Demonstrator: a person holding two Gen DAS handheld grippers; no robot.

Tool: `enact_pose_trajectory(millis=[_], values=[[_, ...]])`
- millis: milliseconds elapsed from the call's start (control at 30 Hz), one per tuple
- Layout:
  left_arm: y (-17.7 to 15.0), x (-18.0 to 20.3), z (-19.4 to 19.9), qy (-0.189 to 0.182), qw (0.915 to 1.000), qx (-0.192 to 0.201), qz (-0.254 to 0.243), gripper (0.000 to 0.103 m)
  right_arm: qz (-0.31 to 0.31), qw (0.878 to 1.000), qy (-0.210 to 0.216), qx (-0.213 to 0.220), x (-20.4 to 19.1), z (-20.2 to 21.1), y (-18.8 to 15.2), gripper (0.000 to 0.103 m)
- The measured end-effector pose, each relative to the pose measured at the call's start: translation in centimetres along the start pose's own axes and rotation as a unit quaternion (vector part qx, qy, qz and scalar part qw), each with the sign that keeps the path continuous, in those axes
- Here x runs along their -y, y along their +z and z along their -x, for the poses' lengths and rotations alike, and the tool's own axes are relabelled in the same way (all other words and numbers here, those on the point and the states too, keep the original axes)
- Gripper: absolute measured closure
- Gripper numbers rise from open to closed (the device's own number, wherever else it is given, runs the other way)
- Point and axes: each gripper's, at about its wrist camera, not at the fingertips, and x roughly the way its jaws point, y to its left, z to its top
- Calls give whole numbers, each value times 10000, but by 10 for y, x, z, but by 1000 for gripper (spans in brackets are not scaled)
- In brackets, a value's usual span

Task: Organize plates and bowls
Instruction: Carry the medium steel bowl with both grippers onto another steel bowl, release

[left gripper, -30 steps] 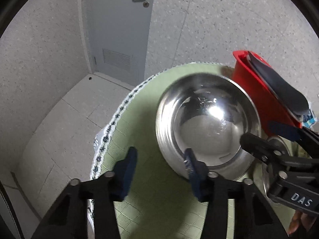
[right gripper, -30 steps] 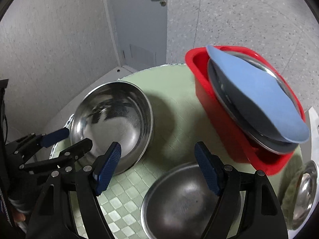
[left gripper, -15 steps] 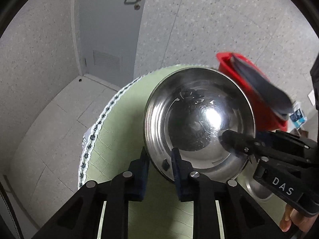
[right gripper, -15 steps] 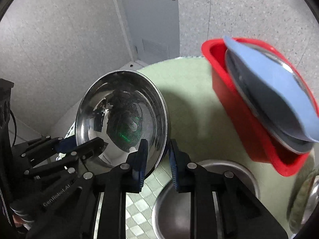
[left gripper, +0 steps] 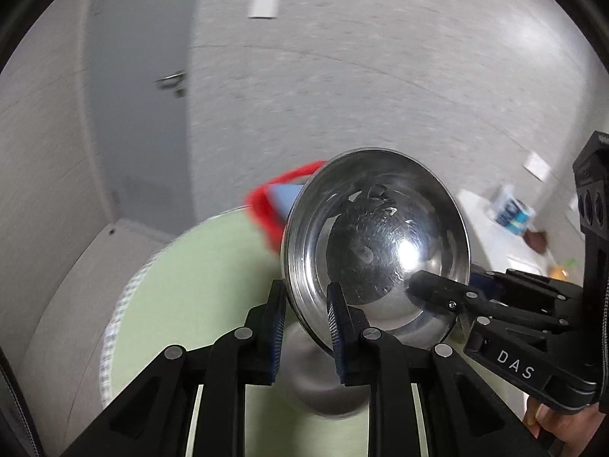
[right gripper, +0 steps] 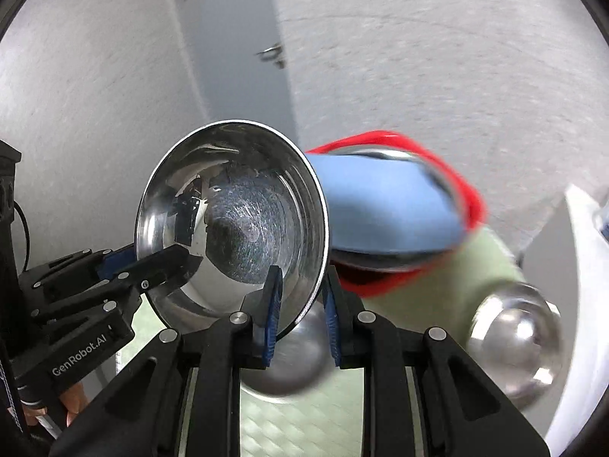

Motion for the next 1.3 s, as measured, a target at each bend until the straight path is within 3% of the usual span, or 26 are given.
enact_pose_trajectory(millis=[267, 567, 900, 1100, 1300], values=[[8, 99, -56, -732, 9943, -382, -678, 85, -637, 9952, -737, -55, 109, 54, -36, 82], [34, 158, -141, -908, 9856, -918, -1092, 84, -1028, 9875, -1116, -425, 189, 63, -59, 82], [40, 207, -197, -679, 9813, -1436, -1085, 84, -888, 9854, -1167, -859, 210, 33, -70, 81], [46, 221, -200, -635, 9806, -1451, -1157, 76, -680, 9843, -1319, -960, 213, 20, -68, 79], [46, 225, -211, -653, 9795, -1536, -1127, 75, -617, 9825, -1467, -971, 214, 16, -66, 78]])
